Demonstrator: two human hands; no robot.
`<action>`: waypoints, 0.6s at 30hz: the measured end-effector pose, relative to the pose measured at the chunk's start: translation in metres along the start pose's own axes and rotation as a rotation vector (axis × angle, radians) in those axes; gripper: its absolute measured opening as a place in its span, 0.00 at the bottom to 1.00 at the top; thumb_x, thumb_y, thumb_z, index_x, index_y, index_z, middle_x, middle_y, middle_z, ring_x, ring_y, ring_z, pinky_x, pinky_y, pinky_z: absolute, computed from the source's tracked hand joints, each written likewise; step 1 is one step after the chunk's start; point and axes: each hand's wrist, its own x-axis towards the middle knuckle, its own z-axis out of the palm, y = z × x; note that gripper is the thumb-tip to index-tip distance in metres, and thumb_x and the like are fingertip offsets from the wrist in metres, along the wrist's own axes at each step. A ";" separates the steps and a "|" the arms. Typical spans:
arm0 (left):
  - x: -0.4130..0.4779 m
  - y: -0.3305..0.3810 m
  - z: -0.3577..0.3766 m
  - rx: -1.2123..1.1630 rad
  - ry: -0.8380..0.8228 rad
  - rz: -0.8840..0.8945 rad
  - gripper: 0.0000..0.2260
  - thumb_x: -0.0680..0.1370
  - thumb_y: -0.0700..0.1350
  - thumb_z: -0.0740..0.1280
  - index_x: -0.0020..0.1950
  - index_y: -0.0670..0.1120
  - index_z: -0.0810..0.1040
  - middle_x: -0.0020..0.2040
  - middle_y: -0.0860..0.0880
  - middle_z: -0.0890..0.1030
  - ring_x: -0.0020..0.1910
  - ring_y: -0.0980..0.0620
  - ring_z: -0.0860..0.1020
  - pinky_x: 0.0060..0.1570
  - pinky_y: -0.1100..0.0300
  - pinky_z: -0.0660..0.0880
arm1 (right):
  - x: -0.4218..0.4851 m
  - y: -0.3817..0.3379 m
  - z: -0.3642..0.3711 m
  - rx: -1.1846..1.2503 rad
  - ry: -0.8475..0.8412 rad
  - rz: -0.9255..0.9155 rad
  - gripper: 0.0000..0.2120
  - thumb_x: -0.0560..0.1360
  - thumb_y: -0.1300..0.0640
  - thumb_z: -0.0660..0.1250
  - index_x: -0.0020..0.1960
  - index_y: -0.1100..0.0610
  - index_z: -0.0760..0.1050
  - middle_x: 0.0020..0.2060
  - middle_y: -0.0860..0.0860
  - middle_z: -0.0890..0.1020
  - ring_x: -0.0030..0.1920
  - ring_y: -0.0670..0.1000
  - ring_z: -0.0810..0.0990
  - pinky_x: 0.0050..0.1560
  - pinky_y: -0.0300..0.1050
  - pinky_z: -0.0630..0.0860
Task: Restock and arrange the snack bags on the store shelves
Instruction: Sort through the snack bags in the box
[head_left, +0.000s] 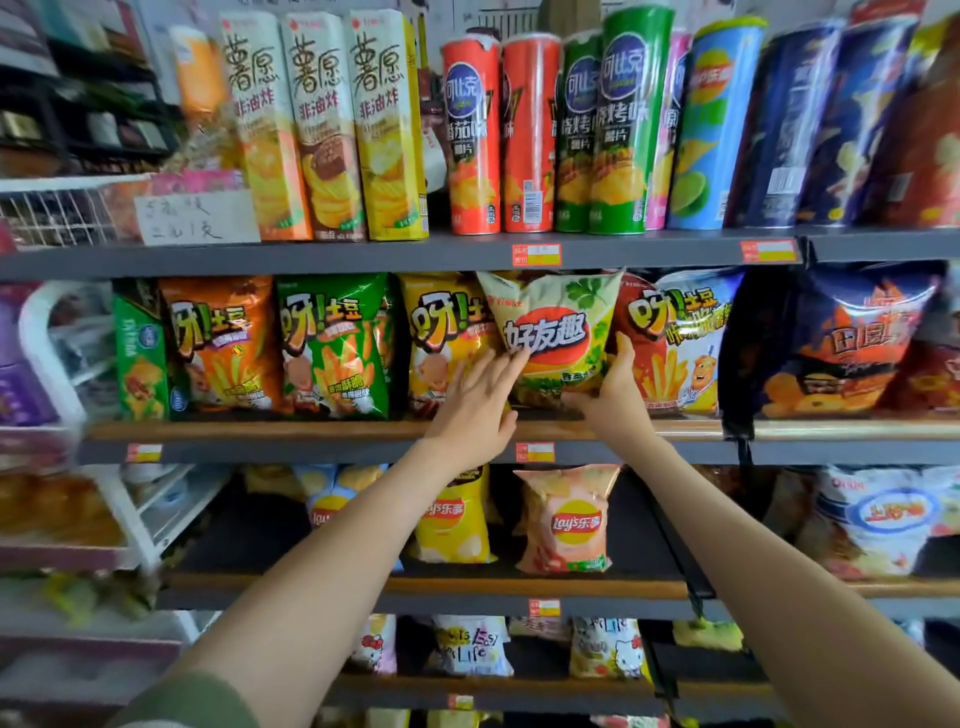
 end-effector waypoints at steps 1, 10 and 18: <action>0.002 -0.003 -0.001 0.015 -0.012 0.013 0.33 0.81 0.45 0.59 0.78 0.50 0.41 0.78 0.48 0.53 0.77 0.47 0.48 0.75 0.46 0.43 | 0.003 -0.001 0.001 -0.032 0.002 -0.011 0.48 0.68 0.65 0.75 0.76 0.61 0.46 0.69 0.58 0.66 0.70 0.57 0.66 0.69 0.55 0.66; -0.008 -0.023 -0.003 -0.101 -0.119 0.043 0.35 0.79 0.42 0.63 0.79 0.53 0.44 0.79 0.50 0.50 0.77 0.51 0.46 0.71 0.58 0.41 | 0.003 -0.008 0.011 -0.414 0.088 -0.057 0.54 0.63 0.46 0.78 0.77 0.55 0.48 0.70 0.56 0.65 0.68 0.62 0.62 0.64 0.60 0.63; -0.004 -0.053 0.012 0.196 0.044 -0.027 0.32 0.79 0.49 0.61 0.79 0.50 0.49 0.79 0.45 0.49 0.77 0.46 0.43 0.74 0.40 0.43 | 0.021 0.003 0.021 -0.243 -0.025 -0.027 0.48 0.66 0.55 0.77 0.75 0.58 0.50 0.67 0.57 0.70 0.66 0.61 0.68 0.65 0.57 0.67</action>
